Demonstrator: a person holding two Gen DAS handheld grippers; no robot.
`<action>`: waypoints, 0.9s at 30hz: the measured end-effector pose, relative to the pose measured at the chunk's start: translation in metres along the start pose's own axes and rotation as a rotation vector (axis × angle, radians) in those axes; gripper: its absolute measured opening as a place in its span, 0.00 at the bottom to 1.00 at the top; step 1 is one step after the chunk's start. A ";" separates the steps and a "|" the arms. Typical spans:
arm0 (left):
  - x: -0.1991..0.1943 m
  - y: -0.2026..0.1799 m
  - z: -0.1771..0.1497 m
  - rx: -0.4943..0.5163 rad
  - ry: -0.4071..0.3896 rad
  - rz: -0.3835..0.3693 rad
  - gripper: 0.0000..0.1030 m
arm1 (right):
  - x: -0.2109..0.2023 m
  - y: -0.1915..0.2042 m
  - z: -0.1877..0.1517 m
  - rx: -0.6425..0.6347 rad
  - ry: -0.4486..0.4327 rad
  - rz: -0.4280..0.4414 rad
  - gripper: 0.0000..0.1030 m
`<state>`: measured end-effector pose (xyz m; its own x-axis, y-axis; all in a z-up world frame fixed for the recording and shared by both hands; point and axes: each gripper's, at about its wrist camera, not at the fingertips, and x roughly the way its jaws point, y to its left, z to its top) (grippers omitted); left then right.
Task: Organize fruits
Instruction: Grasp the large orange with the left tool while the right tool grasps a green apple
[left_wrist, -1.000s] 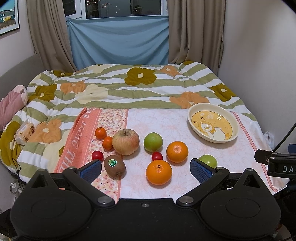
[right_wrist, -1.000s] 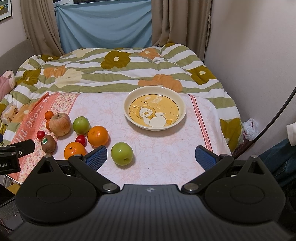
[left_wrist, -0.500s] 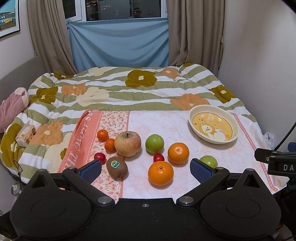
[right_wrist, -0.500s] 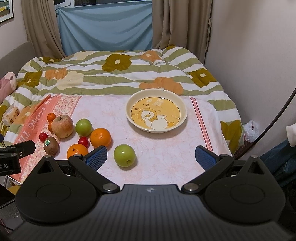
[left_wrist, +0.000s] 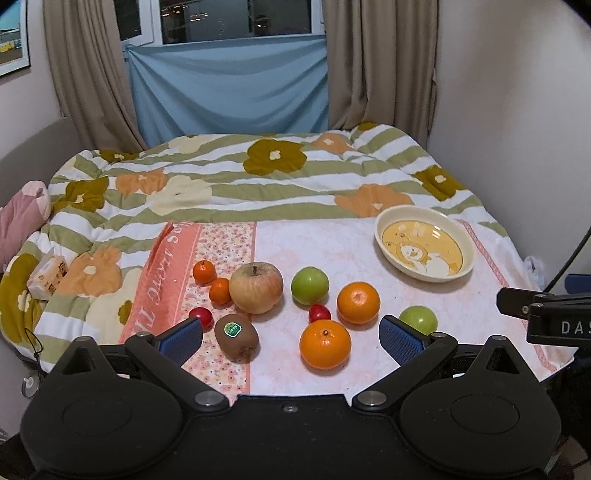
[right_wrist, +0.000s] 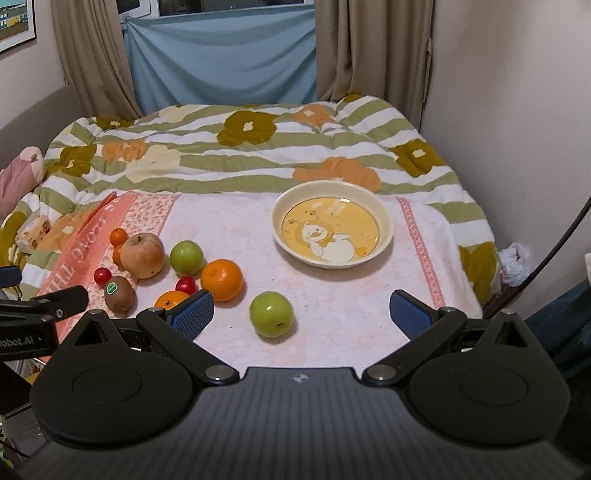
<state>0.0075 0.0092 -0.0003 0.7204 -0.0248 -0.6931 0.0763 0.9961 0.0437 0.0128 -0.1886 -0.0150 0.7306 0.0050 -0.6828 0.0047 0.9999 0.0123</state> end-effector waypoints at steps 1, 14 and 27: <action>0.003 0.000 -0.001 0.009 0.002 -0.002 1.00 | 0.003 0.001 0.000 0.006 0.004 0.006 1.00; 0.079 -0.005 -0.023 0.084 0.067 -0.077 0.99 | 0.079 0.014 -0.026 0.026 0.067 -0.012 1.00; 0.146 -0.020 -0.039 0.114 0.108 -0.110 0.88 | 0.156 0.005 -0.040 0.032 0.096 0.030 0.99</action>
<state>0.0844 -0.0110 -0.1308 0.6259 -0.1172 -0.7710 0.2322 0.9718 0.0407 0.0995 -0.1824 -0.1502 0.6622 0.0373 -0.7484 0.0073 0.9984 0.0562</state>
